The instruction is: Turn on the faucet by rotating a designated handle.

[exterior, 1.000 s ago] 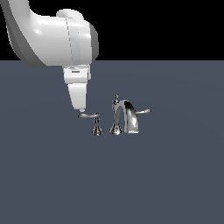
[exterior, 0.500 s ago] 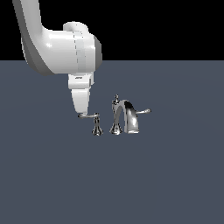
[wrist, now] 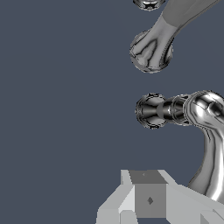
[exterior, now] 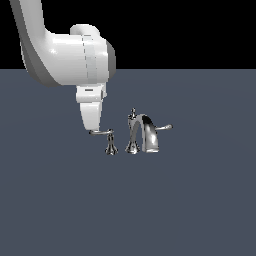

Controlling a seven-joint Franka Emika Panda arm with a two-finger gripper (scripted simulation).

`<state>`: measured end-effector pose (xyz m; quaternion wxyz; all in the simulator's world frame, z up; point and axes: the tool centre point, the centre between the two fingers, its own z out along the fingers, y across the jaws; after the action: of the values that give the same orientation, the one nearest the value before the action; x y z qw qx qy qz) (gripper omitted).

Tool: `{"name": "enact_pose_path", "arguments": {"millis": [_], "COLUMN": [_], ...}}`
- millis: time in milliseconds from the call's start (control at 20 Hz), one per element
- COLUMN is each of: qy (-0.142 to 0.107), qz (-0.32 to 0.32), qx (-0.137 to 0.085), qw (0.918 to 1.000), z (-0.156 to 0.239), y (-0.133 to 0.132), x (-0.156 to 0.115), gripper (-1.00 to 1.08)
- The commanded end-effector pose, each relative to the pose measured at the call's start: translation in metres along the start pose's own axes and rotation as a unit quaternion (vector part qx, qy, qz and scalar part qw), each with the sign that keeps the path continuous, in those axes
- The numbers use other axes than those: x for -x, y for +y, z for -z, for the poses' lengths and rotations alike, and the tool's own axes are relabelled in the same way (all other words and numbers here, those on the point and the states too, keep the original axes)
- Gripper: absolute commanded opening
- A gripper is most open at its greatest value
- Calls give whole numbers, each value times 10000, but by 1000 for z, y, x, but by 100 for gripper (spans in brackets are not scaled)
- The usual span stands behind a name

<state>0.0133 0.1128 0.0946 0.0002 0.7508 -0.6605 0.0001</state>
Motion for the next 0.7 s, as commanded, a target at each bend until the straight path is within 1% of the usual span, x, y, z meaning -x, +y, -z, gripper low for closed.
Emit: {"name": "enact_pose_path", "arguments": {"millis": [0, 400, 450, 500, 650], "qy": [0, 0, 0, -1, -1], "qz": [3, 3, 3, -58, -48], "qx": [0, 0, 0, -44, -37], "qw": [10000, 10000, 10000, 10000, 10000], "z": [0, 0, 0, 0, 0], "y": [8, 34, 34, 26, 36], "x": [3, 14, 14, 5, 4], "gripper": [-100, -100, -100, -100, -100]}}
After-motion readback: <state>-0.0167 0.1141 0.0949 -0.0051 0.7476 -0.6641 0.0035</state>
